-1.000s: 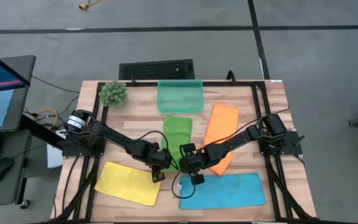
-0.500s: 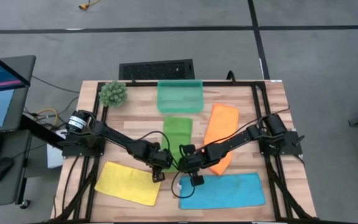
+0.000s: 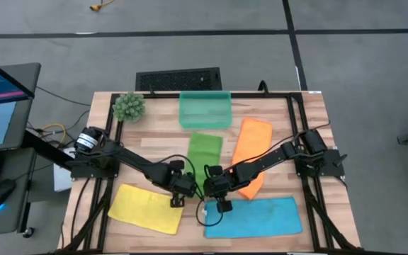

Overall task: Roll microfiber towels into tight, uniform cylinder then place into a basket
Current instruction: Roll the green towel

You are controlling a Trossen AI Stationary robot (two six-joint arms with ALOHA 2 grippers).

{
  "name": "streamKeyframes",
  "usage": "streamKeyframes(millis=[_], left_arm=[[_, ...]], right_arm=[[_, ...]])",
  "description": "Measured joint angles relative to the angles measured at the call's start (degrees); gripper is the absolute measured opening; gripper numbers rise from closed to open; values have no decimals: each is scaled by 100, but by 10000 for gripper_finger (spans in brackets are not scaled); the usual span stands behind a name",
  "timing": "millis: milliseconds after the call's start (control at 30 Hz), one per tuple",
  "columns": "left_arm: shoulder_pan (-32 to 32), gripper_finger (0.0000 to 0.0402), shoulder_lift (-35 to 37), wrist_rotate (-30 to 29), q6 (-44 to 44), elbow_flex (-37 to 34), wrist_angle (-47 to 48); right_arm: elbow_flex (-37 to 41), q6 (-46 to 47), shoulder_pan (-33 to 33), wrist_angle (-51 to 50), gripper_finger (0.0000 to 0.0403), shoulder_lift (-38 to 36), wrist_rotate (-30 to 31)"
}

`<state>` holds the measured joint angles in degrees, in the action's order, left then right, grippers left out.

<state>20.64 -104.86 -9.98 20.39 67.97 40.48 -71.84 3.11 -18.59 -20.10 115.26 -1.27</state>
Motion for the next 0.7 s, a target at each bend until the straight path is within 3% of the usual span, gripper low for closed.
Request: streamKeyframes(millis=[367, 700], left_arm=[[366, 0, 9, -208, -479, 192, 226], [169, 12, 11, -103, -646, 194, 227]], right_arm=[[-1, 143, -2, 11, 10, 0, -38], [-1, 149, -10, 9, 9, 0, -38]])
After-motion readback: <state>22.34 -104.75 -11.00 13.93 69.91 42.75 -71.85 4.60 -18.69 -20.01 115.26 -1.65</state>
